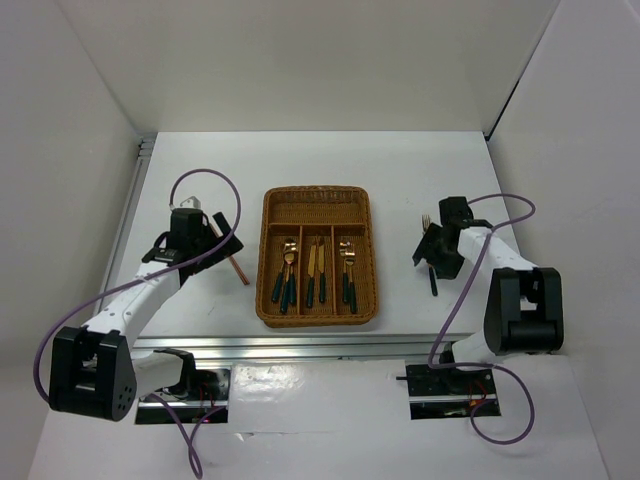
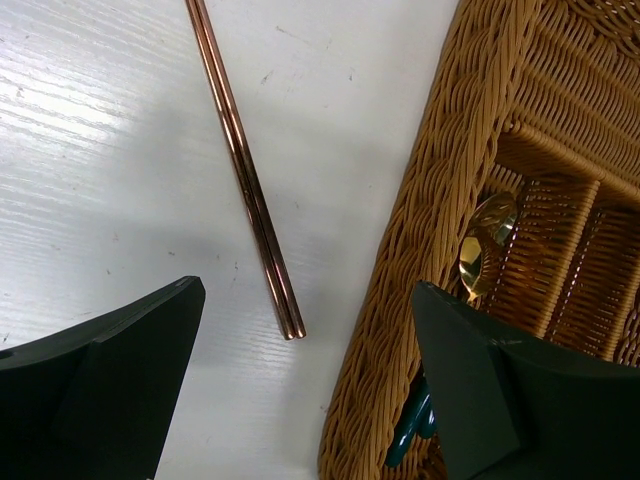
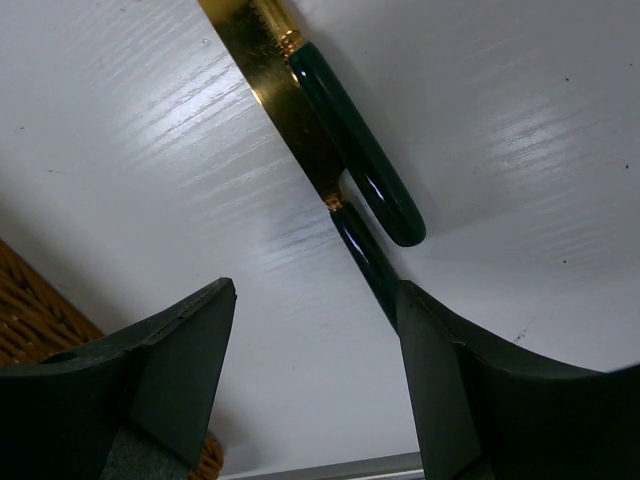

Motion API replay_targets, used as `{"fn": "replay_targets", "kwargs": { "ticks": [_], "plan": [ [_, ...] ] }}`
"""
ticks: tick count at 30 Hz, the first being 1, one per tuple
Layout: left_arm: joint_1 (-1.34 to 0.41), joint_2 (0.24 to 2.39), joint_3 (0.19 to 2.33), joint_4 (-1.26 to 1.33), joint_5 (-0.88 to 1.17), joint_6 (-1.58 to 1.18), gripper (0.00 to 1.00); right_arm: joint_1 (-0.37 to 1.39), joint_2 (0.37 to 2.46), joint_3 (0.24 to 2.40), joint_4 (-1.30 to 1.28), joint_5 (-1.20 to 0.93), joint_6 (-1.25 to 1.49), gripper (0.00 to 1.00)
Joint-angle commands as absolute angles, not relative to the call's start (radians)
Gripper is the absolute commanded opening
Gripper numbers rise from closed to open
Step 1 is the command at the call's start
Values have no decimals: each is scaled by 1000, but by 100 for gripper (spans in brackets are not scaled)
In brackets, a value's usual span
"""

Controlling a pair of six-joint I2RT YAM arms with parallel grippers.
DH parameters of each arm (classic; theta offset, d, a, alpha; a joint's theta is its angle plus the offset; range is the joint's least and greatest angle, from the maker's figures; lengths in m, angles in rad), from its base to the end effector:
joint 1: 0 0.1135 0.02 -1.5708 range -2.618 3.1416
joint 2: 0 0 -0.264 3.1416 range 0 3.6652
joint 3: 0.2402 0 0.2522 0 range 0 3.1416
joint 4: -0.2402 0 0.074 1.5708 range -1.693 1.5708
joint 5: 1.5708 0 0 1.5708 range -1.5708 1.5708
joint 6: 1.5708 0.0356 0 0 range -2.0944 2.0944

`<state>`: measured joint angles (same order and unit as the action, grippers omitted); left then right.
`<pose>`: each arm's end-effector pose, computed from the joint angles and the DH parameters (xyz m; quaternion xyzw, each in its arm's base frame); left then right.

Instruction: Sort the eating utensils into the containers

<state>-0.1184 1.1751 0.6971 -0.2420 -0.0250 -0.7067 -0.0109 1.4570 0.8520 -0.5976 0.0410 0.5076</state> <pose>0.2441 -0.0281 0.2254 -0.2690 0.8702 -0.1550 0.3826 0.2650 -0.0043 0.1836 0.2556 0.9491 0.0255 0.1824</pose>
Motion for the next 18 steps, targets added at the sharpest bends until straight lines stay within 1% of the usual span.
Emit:
{"fn": "replay_targets", "kwargs": {
  "ticks": [1, 7, 10, 13, 15, 16, 18],
  "plan": [
    [-112, 1177, 686, -199, -8, -689, 100, -11, 1479, 848, -603, 75, 528, 73],
    [-112, 1177, 676, -199, -8, -689, 100, -11, 1551, 867, -617, 68, 528, 73],
    [-112, 1177, 676, -199, -8, -689, 100, -11, 1581, 876, -617, 58, 528, 67],
    [-112, 1177, 676, -199, -17, -689, 100, -11, 1592, 885, -617, 58, 528, 66],
    [-112, 1177, 676, -199, -17, -689, 100, -11, 1592, 885, -617, 48, 519, 60],
    [-112, 1177, 676, -199, -17, -689, 100, -11, 1592, 885, -617, 48, 518, 53],
    [-112, 1177, 676, -199, -17, -689, 100, -11, 1592, 885, -608, 35, 518, 45]
  ]
}}
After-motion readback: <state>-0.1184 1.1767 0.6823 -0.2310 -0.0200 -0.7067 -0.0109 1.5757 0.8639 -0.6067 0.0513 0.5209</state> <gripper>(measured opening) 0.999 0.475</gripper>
